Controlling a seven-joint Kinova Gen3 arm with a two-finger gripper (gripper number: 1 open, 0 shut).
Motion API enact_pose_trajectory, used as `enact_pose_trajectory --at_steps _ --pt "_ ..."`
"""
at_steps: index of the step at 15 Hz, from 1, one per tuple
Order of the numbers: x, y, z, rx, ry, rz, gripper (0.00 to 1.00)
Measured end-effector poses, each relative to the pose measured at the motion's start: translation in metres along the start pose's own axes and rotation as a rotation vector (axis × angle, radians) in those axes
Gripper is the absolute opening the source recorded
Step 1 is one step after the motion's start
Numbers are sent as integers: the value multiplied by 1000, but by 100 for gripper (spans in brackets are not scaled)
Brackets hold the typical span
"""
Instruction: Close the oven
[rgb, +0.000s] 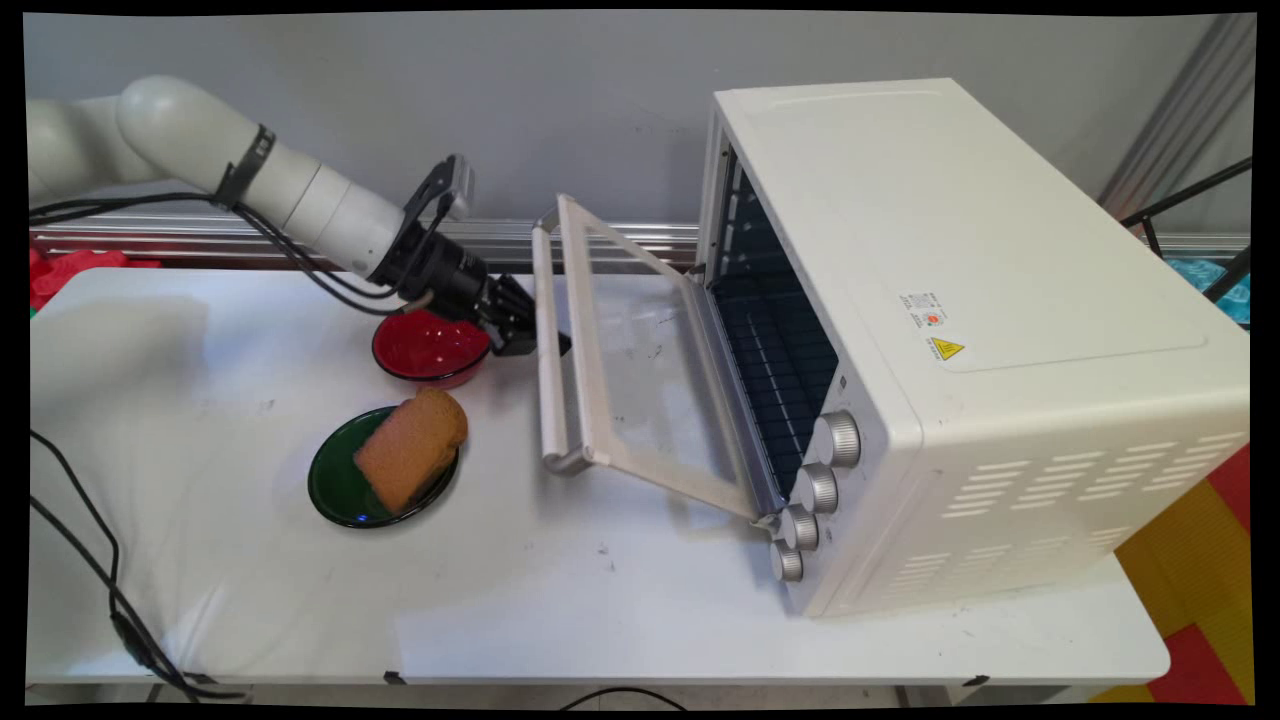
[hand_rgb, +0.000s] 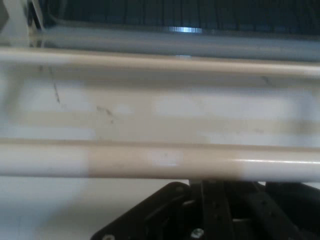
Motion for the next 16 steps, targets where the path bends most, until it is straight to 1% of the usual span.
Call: enact_pose_trajectory --at_steps 3,6,11,16 --pt "18 0 -3 1 47 -5 0" --pt "32 -1 -4 -2 81 -7 0" --pt "60 0 -6 -13 149 -10 0" --pt "77 2 -7 -27 186 -11 0"
